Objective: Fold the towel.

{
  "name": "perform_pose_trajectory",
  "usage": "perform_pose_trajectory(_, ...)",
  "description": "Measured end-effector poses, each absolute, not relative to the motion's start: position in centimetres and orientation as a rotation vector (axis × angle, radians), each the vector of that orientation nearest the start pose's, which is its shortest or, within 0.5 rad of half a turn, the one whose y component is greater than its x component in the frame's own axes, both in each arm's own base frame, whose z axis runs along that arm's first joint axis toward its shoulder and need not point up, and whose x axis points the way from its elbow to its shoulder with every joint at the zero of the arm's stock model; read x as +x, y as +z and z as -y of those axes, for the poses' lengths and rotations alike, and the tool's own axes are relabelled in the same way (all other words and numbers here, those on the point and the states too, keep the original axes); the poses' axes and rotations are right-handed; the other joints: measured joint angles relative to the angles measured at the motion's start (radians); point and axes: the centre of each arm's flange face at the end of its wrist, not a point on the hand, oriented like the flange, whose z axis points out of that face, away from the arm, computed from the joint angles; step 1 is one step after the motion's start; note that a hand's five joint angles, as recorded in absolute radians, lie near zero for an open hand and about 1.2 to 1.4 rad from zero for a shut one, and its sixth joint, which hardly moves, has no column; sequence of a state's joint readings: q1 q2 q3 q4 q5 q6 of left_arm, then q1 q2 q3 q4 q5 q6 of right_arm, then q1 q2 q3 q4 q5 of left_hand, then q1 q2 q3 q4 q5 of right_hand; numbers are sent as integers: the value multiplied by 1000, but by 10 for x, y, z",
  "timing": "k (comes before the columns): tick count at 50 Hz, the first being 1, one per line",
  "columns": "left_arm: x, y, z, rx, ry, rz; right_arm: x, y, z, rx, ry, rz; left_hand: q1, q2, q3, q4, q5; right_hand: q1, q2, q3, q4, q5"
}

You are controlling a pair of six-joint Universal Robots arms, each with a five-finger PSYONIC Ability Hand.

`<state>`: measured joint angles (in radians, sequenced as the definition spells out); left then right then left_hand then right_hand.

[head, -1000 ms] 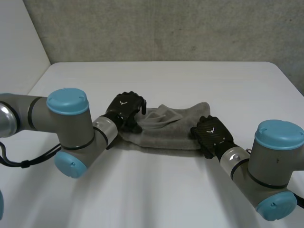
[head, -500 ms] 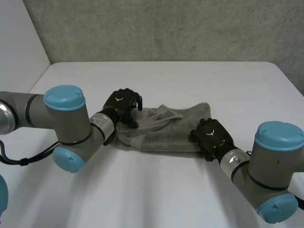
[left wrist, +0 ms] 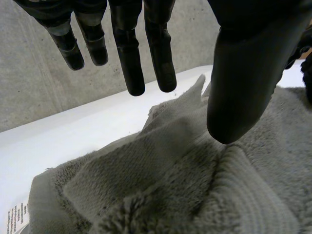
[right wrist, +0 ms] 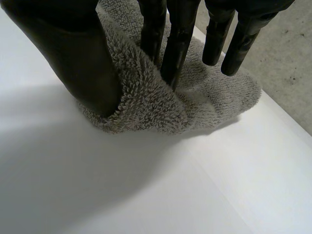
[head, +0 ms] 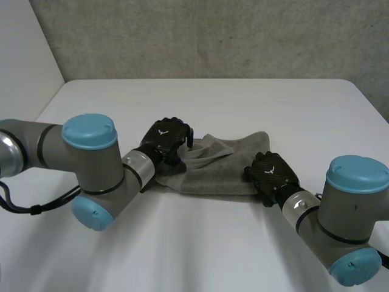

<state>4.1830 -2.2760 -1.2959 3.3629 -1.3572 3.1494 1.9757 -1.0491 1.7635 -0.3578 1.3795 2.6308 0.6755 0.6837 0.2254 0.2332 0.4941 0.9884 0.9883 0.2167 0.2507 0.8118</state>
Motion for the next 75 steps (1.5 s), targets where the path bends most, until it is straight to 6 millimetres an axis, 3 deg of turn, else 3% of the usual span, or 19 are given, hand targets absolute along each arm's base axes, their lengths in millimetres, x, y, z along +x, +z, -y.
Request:
perform_pose_trajectory(11,-349,125,299,1085,-2151,-2651,269,111,251,-1252,-1735,-2165,1,0,0,0,5,0,0,0,0,0)
perform_pose_trajectory(19,-347,132,313,1014,-2214,-2583,269,111,251,-1252,-1733,-2167,15,4,0,0,15,0,0,0,0,0)
perform_pose_trajectory(25,-324,137,344,777,-2233,-2494,269,111,251,-1252,-1734,-2166,19,5,0,0,15,2,1,0,0,2)
perform_pose_trajectory(31,-300,130,358,660,-2160,-2500,269,111,251,-1252,-1734,-2168,19,5,0,0,20,2,1,0,0,2)
perform_pose_trajectory(38,-292,129,347,660,-2106,-2540,268,112,249,-1253,-1723,-2175,19,5,0,0,23,2,2,0,0,2)
perform_pose_trajectory(48,-306,164,302,773,-2180,-2540,259,119,240,-1242,-1715,-2197,6,1,0,0,5,3,6,0,0,9)
perform_pose_trajectory(53,-305,177,288,795,-2209,-2530,255,118,238,-1245,-1698,-2197,0,-4,0,0,-6,238,240,0,0,307)
perform_pose_trajectory(59,-298,184,284,779,-2219,-2520,248,118,241,-1272,-1686,-2194,-4,-7,0,0,-12,258,243,0,0,322)
perform_pose_trajectory(70,-279,199,281,711,-2234,-2491,206,143,254,-1212,-1708,-2275,-19,-24,0,0,-28,272,243,0,0,322)
perform_pose_trajectory(75,-271,207,276,697,-2249,-2478,187,167,269,-1201,-1792,-2250,-54,-60,0,0,-63,282,243,0,0,322)
